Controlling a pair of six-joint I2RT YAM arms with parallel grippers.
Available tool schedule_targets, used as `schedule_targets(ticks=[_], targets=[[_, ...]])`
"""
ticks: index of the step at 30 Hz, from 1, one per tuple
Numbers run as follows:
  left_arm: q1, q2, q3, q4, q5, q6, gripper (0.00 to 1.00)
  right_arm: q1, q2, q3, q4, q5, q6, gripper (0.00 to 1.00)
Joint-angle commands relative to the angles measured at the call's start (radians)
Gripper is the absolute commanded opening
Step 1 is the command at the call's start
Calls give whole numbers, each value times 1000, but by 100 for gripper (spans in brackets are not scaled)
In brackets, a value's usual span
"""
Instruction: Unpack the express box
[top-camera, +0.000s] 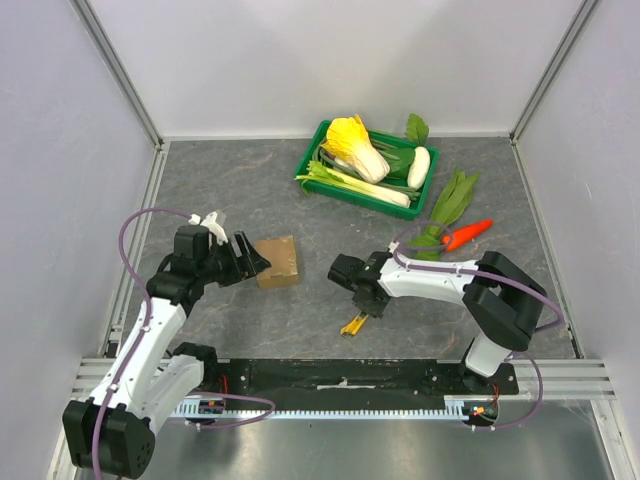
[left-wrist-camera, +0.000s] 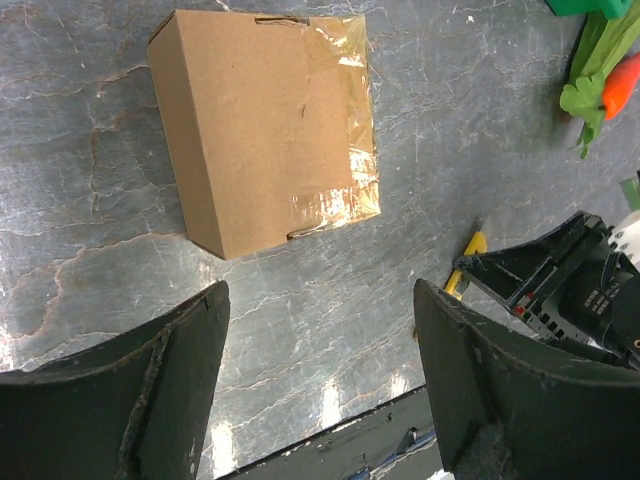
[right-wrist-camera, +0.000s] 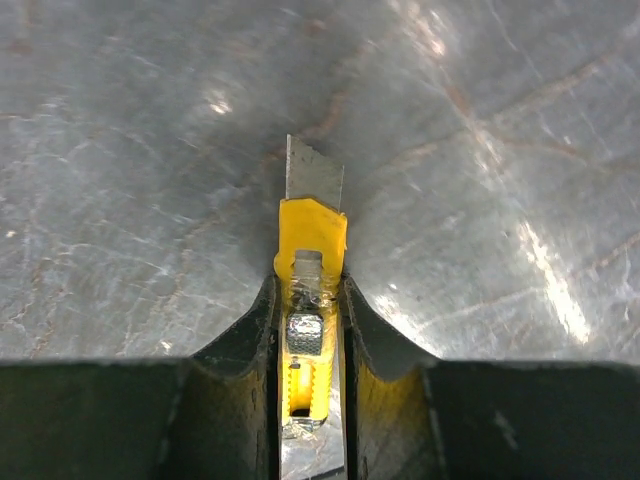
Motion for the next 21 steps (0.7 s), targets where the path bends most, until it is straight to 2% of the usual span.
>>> schedule_targets(ticks=[1, 6, 11, 15, 21], targets=[[-3, 11, 12, 10, 9, -19, 80, -14, 39, 67, 59, 134, -251, 0], [-3, 34, 12, 35, 69, -11, 80, -13, 10, 90, 134, 168, -440, 0], [-3, 66, -2, 85, 198, -28, 80, -23, -59, 96, 254, 155, -652, 0], [-3, 100, -8, 153, 270, -75, 80, -37, -99, 118, 332, 102, -801, 0], [-8, 189, 40, 213, 356, -122, 80, -49, -148, 158, 464, -62, -1018, 0]])
